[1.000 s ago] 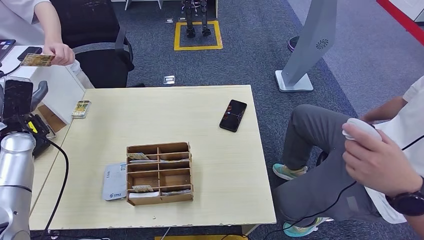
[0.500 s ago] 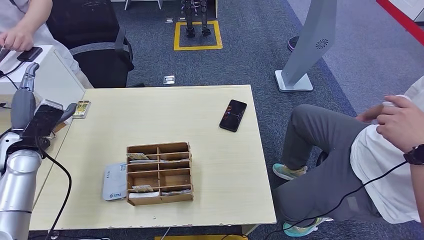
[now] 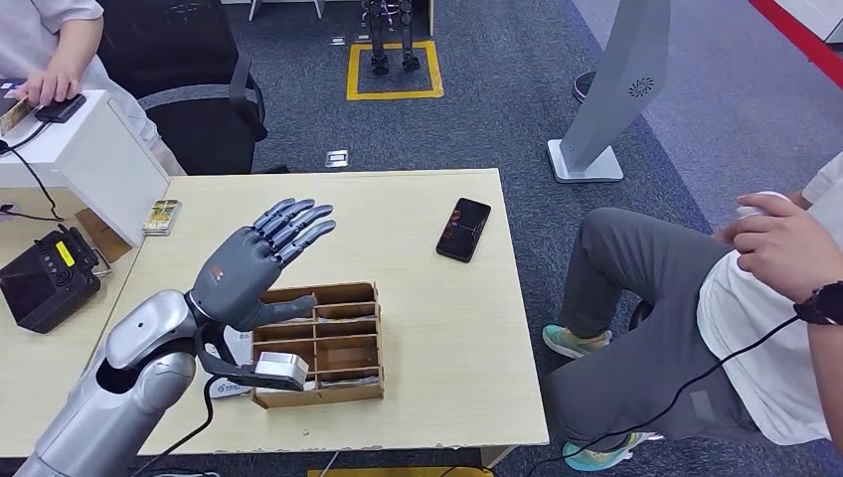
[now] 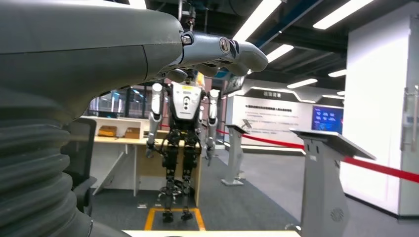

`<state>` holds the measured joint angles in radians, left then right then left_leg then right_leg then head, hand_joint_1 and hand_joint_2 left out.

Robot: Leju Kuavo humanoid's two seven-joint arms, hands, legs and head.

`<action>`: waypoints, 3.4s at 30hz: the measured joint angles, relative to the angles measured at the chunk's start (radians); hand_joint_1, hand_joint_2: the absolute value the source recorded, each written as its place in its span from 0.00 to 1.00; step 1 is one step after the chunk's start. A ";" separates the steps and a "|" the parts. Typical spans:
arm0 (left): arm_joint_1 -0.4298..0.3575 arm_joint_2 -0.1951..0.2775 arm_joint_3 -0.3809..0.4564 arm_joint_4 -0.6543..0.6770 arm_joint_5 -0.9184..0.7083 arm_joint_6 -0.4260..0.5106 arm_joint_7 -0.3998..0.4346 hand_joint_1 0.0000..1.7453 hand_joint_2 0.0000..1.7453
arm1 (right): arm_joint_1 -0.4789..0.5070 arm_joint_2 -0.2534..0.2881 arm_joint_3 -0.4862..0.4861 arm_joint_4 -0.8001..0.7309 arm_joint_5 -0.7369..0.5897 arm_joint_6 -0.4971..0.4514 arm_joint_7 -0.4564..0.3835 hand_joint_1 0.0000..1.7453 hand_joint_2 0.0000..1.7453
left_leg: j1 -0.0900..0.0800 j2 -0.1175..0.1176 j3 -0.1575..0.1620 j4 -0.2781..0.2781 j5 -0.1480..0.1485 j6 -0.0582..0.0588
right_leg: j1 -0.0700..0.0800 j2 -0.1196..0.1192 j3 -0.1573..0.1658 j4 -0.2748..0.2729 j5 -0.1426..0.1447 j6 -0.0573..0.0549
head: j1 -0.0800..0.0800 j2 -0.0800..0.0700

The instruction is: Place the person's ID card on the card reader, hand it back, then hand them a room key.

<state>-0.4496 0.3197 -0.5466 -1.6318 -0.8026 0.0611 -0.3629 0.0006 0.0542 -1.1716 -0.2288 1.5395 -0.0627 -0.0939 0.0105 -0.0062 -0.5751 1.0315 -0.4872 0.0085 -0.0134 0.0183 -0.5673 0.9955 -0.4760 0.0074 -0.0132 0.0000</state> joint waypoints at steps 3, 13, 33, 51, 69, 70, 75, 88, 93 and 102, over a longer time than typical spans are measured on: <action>0.002 0.002 -0.045 -0.015 -0.002 -0.003 0.005 0.00 1.00 | 0.000 0.000 -0.003 0.000 0.000 0.002 0.012 0.00 1.00 | 0.000 0.000 0.000 0.000 0.000 0.000 | 0.000 0.000 0.000 0.000 0.000 0.000 | 0.000 0.000; 0.008 0.006 -0.099 -0.026 -0.145 0.049 0.127 0.00 1.00 | 0.000 0.000 -0.007 0.000 0.000 0.008 0.018 0.00 1.00 | 0.000 0.000 0.000 0.000 0.000 0.000 | 0.000 0.000 0.000 0.000 0.000 0.000 | 0.000 0.000; 0.003 0.038 -0.100 0.088 -0.232 0.069 0.198 0.00 1.00 | 0.002 0.002 -0.007 0.000 0.000 0.006 0.018 0.00 1.00 | 0.000 0.000 0.000 0.000 0.000 0.000 | 0.000 0.000 0.000 0.000 0.000 0.000 | 0.000 0.000; 0.034 0.060 -0.099 0.085 -0.161 0.008 0.169 0.00 1.00 | 0.004 0.007 -0.023 0.000 0.000 0.003 0.022 0.00 1.00 | 0.000 0.000 0.000 0.000 0.000 0.000 | 0.000 0.000 0.000 0.000 0.000 0.000 | 0.000 0.000; 0.114 0.079 -0.100 0.069 -0.288 0.071 0.268 0.00 1.00 | 0.007 0.020 -0.050 -0.010 0.000 -0.004 0.021 0.00 1.00 | 0.000 0.000 0.000 0.000 0.000 0.000 | 0.000 0.000 0.000 0.000 0.000 0.000 | 0.000 0.000; 0.115 0.079 -0.099 0.071 -0.291 0.073 0.271 0.00 1.00 | 0.007 0.020 -0.051 -0.010 0.000 -0.004 0.022 0.00 1.00 | 0.000 0.000 0.000 0.000 0.000 0.000 | 0.000 0.000 0.000 0.000 0.000 0.000 | 0.000 0.000; 0.119 0.081 -0.093 0.084 -0.295 0.080 0.279 0.00 1.00 | 0.007 0.020 -0.053 -0.012 0.000 -0.004 0.028 0.00 1.00 | 0.000 0.000 0.000 0.000 0.000 0.000 | 0.000 0.000 0.000 0.000 0.000 0.000 | 0.000 0.000; 0.129 0.084 -0.053 0.113 -0.279 0.078 0.282 0.00 1.00 | 0.008 0.021 -0.054 -0.015 0.000 -0.004 0.021 0.00 1.00 | 0.000 0.000 0.000 0.000 0.000 0.000 | 0.000 0.000 0.000 0.000 0.000 0.000 | 0.000 0.000; 0.131 0.084 -0.042 0.115 -0.279 0.075 0.282 0.00 1.00 | 0.008 0.021 -0.054 -0.015 0.000 -0.004 0.023 0.00 1.00 | 0.000 0.000 0.000 0.000 0.000 0.000 | 0.000 0.000 0.000 0.000 0.000 0.000 | 0.000 0.000; 0.130 0.089 0.007 0.119 -0.230 0.036 0.279 0.00 1.00 | 0.009 0.022 -0.055 -0.015 0.000 -0.005 0.025 0.00 1.00 | 0.000 0.000 0.000 0.000 0.000 0.000 | 0.000 0.000 0.000 0.000 0.000 0.000 | 0.000 0.000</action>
<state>-0.3199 0.4084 -0.5392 -1.5130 -1.0322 0.0975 -0.0839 0.0091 0.0759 -1.2268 -0.2438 1.5396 -0.0673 -0.0693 0.0108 -0.0061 -0.5752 1.0312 -0.4871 0.0084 -0.0130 0.0182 -0.5670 0.9958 -0.4762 0.0072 -0.0131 0.0000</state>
